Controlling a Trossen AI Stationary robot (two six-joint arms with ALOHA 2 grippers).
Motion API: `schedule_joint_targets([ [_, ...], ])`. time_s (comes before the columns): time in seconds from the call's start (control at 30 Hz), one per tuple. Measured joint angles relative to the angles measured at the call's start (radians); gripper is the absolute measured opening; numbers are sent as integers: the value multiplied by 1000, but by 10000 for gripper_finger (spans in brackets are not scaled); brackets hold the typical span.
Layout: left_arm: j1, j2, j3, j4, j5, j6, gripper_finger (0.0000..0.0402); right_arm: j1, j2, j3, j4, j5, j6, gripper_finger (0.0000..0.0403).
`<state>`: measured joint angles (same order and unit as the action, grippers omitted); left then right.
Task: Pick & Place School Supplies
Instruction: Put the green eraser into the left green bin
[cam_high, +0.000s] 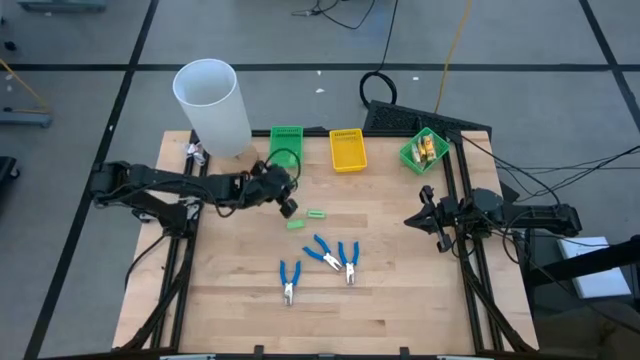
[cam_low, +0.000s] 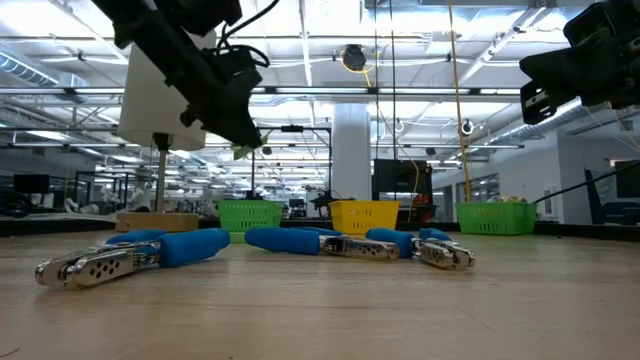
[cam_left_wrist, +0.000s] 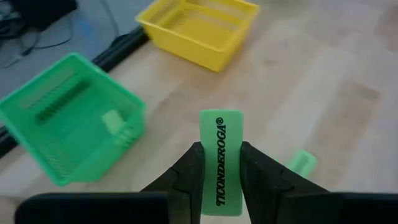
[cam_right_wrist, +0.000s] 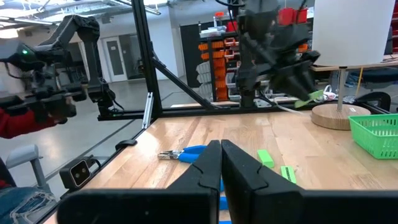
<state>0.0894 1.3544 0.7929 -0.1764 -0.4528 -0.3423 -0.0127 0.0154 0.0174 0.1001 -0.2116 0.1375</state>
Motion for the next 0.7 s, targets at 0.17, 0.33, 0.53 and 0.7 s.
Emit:
schedule_joint_targets([
  [0.17,88,3,0,36,-3,-2,87,0,0,0,0,0,0,4],
  [0.33,163,3,1,93,-3,-2,87,0,0,0,0,0,0,4],
  [0.53,227,8,2,126,-3,-3,87,0,0,0,0,0,0,4],
  [0.7,273,31,2,177,-1,3,88,0,0,0,0,0,0,4],
])
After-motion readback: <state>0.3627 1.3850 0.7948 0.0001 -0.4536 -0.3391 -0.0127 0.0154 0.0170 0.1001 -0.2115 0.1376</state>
